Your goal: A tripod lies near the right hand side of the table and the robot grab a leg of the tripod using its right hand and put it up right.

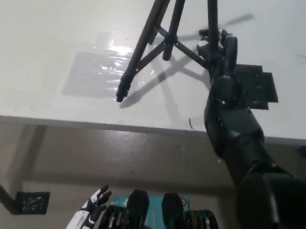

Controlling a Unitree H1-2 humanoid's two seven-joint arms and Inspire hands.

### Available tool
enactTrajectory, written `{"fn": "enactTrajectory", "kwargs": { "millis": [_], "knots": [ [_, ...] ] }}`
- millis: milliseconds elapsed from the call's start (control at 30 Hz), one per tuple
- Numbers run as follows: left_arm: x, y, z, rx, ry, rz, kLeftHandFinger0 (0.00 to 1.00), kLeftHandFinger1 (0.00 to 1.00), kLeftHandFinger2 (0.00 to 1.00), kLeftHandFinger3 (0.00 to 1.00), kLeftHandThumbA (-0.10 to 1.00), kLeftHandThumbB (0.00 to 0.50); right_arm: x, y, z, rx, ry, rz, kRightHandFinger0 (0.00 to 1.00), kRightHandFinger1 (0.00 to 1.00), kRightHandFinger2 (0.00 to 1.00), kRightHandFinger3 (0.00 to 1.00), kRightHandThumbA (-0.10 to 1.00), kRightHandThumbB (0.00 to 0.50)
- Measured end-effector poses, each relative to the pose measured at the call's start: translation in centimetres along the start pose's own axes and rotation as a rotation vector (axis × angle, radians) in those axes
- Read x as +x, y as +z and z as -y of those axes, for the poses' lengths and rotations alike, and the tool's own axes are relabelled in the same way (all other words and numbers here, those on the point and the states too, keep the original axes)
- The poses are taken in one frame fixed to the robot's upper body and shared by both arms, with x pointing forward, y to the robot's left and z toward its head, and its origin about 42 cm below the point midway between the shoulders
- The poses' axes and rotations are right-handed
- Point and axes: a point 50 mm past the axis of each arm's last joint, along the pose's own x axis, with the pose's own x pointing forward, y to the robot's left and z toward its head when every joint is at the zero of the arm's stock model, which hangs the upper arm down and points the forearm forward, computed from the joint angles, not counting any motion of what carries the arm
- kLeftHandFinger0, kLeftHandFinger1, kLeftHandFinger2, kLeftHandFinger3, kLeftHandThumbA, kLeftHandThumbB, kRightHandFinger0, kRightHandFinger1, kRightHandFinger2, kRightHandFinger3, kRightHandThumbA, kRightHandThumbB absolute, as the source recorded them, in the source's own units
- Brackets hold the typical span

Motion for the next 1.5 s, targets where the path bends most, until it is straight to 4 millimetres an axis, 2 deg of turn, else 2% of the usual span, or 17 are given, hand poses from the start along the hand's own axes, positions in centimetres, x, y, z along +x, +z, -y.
{"fn": "enactTrajectory", "kwargs": {
  "millis": [100, 200, 267, 433, 467, 500, 533, 567, 600, 633, 667, 767, 1000, 1133, 1267, 1367, 1500],
  "knots": [
    [0.0, 0.0, 0.0, -0.001, 0.000, 0.001, 1.00, 1.00, 1.00, 1.00, 1.00, 0.351, -0.4, -0.6, 0.0, -0.026, 0.006, 0.027, 0.00, 0.14, 0.52, 0.53, -0.10, 0.124],
    [0.0, 0.0, 0.0, -0.001, 0.001, 0.001, 1.00, 1.00, 1.00, 1.00, 1.00, 0.340, -0.7, -1.1, -0.1, -0.050, 0.011, 0.050, 0.00, 0.10, 0.46, 0.44, -0.10, 0.135],
    [0.0, 0.0, 0.0, -0.001, 0.001, 0.001, 1.00, 1.00, 1.00, 1.00, 1.00, 0.345, -0.9, -1.4, -0.1, -0.068, 0.016, 0.068, 0.00, 0.11, 0.48, 0.44, -0.10, 0.125],
    [0.0, 0.0, 0.0, 0.000, 0.001, 0.002, 1.00, 1.00, 1.00, 1.00, 1.00, 0.355, -1.1, -1.8, 0.0, -0.105, 0.027, 0.106, 0.00, 0.14, 0.51, 0.45, -0.10, 0.147],
    [0.0, 0.0, 0.0, 0.000, 0.001, 0.002, 1.00, 1.00, 1.00, 1.00, 1.00, 0.355, -1.1, -1.8, 0.0, -0.115, 0.030, 0.111, 0.06, 0.22, 0.57, 0.48, -0.10, 0.164],
    [0.0, 0.0, 0.0, 0.000, 0.002, 0.002, 1.00, 1.00, 1.00, 1.00, 1.00, 0.352, -1.2, -1.8, 0.0, -0.127, 0.033, 0.117, 0.30, 0.47, 0.75, 0.64, 0.06, 0.248],
    [0.0, 0.0, 0.0, 0.000, 0.002, 0.002, 1.00, 1.00, 1.00, 1.00, 1.00, 0.351, -1.2, -1.8, 0.0, -0.135, 0.036, 0.120, 0.32, 0.46, 0.70, 0.59, 0.09, 0.253],
    [0.0, 0.0, 0.0, 0.000, 0.002, 0.002, 1.00, 1.00, 1.00, 1.00, 1.00, 0.350, -1.2, -1.9, 0.1, -0.148, 0.040, 0.125, 0.50, 0.64, 0.85, 0.79, 0.26, 0.323],
    [0.0, 0.0, 0.0, 0.000, 0.002, 0.002, 1.00, 1.00, 1.00, 1.00, 1.00, 0.352, -1.2, -2.0, 0.2, -0.157, 0.046, 0.130, 0.96, 1.00, 1.00, 1.00, 0.52, 0.458],
    [0.0, 0.0, 0.0, 0.000, 0.002, 0.002, 1.00, 1.00, 1.00, 1.00, 1.00, 0.355, -1.1, -2.0, 0.4, -0.164, 0.057, 0.133, 1.00, 1.00, 1.00, 1.00, 0.68, 0.498],
    [0.0, 0.0, 0.0, 0.000, 0.001, 0.001, 1.00, 1.00, 1.00, 1.00, 1.00, 0.356, -1.0, -2.1, 0.6, -0.175, 0.079, 0.137, 1.00, 1.00, 1.00, 1.00, 0.77, 0.500],
    [0.0, 0.0, 0.0, 0.000, 0.001, 0.000, 1.00, 1.00, 1.00, 1.00, 1.00, 0.346, -0.7, -2.0, 1.2, -0.192, 0.133, 0.138, 1.00, 1.00, 1.00, 1.00, 0.83, 0.500],
    [0.0, 0.0, 0.0, 0.000, 0.001, 0.000, 1.00, 1.00, 1.00, 1.00, 1.00, 0.361, 0.2, -1.2, 3.0, -0.181, 0.220, 0.158, 1.00, 1.00, 1.00, 1.00, 0.81, 0.500],
    [0.0, 0.0, 0.0, 0.000, 0.000, 0.000, 1.00, 1.00, 1.00, 1.00, 1.00, 0.365, 0.4, -0.6, 4.4, -0.147, 0.256, 0.177, 1.00, 1.00, 1.00, 1.00, 0.85, 0.500],
    [0.0, 0.0, 0.0, 0.000, 0.000, -0.001, 1.00, 1.00, 1.00, 1.00, 1.00, 0.362, 0.7, 1.2, 5.7, -0.080, 0.286, 0.219, 1.00, 1.00, 1.00, 1.00, 0.81, 0.500],
    [0.0, -0.1, 0.0, 0.000, 0.000, -0.003, 1.00, 1.00, 1.00, 1.00, 1.00, 0.357, 0.4, 2.6, 6.2, -0.042, 0.308, 0.262, 1.00, 1.00, 1.00, 1.00, 0.71, 0.500],
    [0.0, -0.2, 0.0, -0.001, -0.001, -0.007, 1.00, 1.00, 1.00, 1.00, 1.00, 0.354, -0.8, 3.0, 7.0, 0.005, 0.323, 0.295, 1.00, 1.00, 1.00, 1.00, 0.64, 0.500]
  ]
}}
